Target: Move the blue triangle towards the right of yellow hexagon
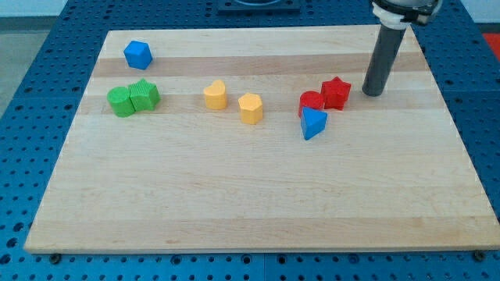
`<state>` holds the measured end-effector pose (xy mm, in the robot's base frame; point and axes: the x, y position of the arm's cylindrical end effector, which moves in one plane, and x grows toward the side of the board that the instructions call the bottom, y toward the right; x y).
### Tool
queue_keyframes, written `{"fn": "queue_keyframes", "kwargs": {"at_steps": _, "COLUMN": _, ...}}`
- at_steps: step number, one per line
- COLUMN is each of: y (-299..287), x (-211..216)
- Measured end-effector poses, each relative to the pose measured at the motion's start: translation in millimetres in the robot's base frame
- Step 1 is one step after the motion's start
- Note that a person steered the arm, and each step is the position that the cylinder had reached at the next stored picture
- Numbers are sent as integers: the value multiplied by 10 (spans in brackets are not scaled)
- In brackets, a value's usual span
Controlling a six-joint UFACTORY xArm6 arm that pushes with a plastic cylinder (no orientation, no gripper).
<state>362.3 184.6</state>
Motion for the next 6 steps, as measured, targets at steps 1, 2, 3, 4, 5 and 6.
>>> {"fn": "queue_keyframes", "kwargs": {"at_steps": 1, "y": 0, "x": 296}}
{"fn": "queue_keyframes", "kwargs": {"at_steps": 2, "y": -232, "x": 779}}
{"fn": "queue_keyframes", "kwargs": {"at_steps": 3, "y": -631, "x": 804}}
{"fn": "queue_keyframes", "kwargs": {"at_steps": 4, "y": -935, "x": 813}}
{"fn": "queue_keyframes", "kwargs": {"at_steps": 5, "y": -1188, "x": 813}}
{"fn": "queue_keyframes", "kwargs": {"at_steps": 6, "y": -1384, "x": 812}}
